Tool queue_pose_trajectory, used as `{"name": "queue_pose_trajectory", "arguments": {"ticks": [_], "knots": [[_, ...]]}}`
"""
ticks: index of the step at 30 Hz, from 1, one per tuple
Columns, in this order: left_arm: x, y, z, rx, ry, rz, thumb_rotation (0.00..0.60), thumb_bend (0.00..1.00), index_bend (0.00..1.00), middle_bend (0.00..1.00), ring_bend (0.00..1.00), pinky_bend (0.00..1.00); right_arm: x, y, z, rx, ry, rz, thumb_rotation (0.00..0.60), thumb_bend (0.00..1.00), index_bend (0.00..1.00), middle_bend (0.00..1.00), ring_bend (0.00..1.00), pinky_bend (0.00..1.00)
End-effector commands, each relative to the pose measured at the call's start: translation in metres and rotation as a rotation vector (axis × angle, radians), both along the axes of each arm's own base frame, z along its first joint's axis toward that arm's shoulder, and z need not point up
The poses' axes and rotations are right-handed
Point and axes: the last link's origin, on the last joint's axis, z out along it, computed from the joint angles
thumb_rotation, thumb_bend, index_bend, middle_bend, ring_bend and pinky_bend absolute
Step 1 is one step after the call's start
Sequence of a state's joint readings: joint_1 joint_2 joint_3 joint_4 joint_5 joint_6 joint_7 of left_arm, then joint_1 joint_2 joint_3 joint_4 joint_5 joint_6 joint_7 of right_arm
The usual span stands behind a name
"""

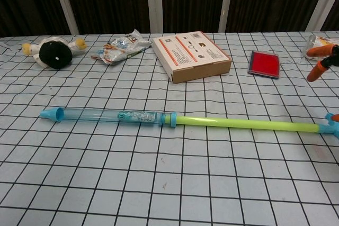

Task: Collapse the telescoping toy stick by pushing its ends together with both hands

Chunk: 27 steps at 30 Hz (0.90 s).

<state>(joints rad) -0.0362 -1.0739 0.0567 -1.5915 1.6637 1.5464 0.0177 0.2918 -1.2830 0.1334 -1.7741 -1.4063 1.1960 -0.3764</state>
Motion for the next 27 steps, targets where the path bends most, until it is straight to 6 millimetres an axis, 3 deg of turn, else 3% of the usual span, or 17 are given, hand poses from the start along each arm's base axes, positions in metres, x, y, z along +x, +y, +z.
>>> {"name": "queue_pose_trajectory", "arguments": {"ticks": [1, 11, 14, 18, 27], "knots": [[0.000, 0.000, 0.000, -0.002, -0.004, -0.002, 0.600, 0.05, 0.00, 0.00, 0.00, 0.00, 0.014, -0.021, -0.020, 0.004, 0.015, -0.020, 0.600, 0.27, 0.32, 0.10, 0.00, 0.00], [-0.001, 0.001, 0.001, -0.005, -0.018, -0.002, 0.600, 0.05, 0.00, 0.00, 0.00, 0.00, 0.003, -0.036, -0.047, 0.011, 0.118, -0.129, 0.600, 0.27, 0.32, 0.10, 0.00, 0.00], [0.000, 0.001, 0.001, -0.008, -0.020, -0.006, 0.600, 0.05, 0.00, 0.00, 0.00, 0.00, 0.000, -0.037, -0.052, 0.010, 0.133, -0.149, 0.600, 0.27, 0.36, 0.10, 0.00, 0.00], [0.001, 0.001, 0.000, -0.011, -0.023, -0.009, 0.600, 0.05, 0.00, 0.00, 0.00, 0.00, -0.006, -0.040, -0.056, 0.008, 0.160, -0.169, 0.600, 0.27, 0.42, 0.12, 0.00, 0.00], [0.001, 0.001, 0.000, -0.008, -0.028, -0.011, 0.600, 0.05, 0.00, 0.00, 0.00, 0.00, -0.018, -0.043, -0.056, 0.000, 0.172, -0.207, 0.600, 0.27, 0.45, 0.12, 0.00, 0.00]]}}
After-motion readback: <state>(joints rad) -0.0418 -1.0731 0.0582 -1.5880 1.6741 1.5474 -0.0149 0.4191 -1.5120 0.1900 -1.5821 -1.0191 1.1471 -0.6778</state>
